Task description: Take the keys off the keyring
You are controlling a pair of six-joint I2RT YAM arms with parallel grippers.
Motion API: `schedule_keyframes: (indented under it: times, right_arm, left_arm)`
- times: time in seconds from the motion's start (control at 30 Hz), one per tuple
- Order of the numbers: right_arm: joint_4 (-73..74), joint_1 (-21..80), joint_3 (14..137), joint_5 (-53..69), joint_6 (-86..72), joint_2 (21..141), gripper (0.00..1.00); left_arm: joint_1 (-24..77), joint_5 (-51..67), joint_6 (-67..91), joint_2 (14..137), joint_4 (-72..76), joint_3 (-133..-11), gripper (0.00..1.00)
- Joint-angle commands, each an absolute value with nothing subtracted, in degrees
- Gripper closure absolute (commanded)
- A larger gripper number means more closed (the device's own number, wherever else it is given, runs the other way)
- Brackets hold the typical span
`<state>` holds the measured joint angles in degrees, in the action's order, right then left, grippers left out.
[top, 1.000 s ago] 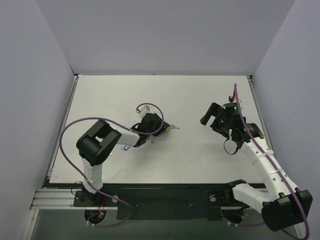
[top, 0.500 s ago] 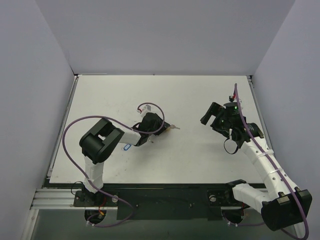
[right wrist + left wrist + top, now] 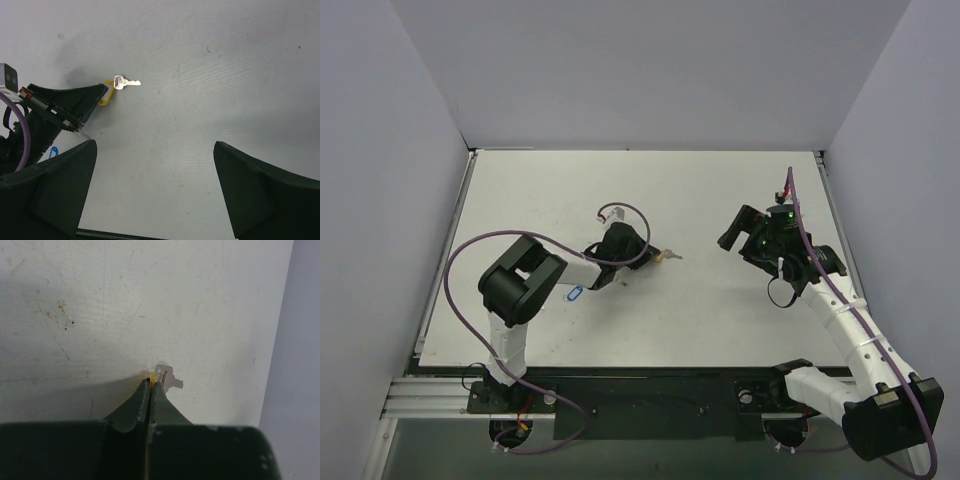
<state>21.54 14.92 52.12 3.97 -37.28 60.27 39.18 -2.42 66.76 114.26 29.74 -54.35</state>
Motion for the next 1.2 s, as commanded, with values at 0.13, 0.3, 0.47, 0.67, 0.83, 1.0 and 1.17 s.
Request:
schedule_keyframes:
  times: [0.13, 0.3, 0.47, 0.67, 0.83, 1.0, 1.17]
  right_arm:
    - [18.99, 14.5, 54.23, 12.11, -40.77, 55.82, 0.04]
    - [11.8, 15.55, 54.32, 19.85, -46.48, 52.12, 0.04]
    - [4.23, 21.25, 55.63, 21.18, -50.18, 47.64, 0.04]
    - [-3.84, 30.31, 58.27, 18.28, -52.03, 44.39, 0.07]
    - [-13.61, 36.02, 57.57, 18.46, -54.84, 43.07, 0.12]
    - [-19.24, 41.83, 57.83, 17.06, -53.09, 43.5, 0.18]
    - [-18.28, 48.85, 59.41, 14.5, -49.49, 46.84, 0.24]
  left_arm:
    - [38.85, 6.84, 60.3, 98.89, 29.01, -51.51, 1.0]
    - [39.72, 12.21, 56.26, 86.6, 22.7, -51.41, 1.0]
    - [41.22, 12.04, 52.39, 74.81, 9.52, -54.05, 1.0]
    - [41.84, 9.58, 53.08, 61.71, -2.96, -58.09, 1.0]
    - [41.84, 8.88, 56.06, 53.89, -8.34, -60.81, 1.0]
    - [41.84, 6.16, 60.81, 48.7, -15.2, -63.72, 1.0]
    - [41.92, 6.15, 65.38, 46.15, -17.83, -65.12, 1.0]
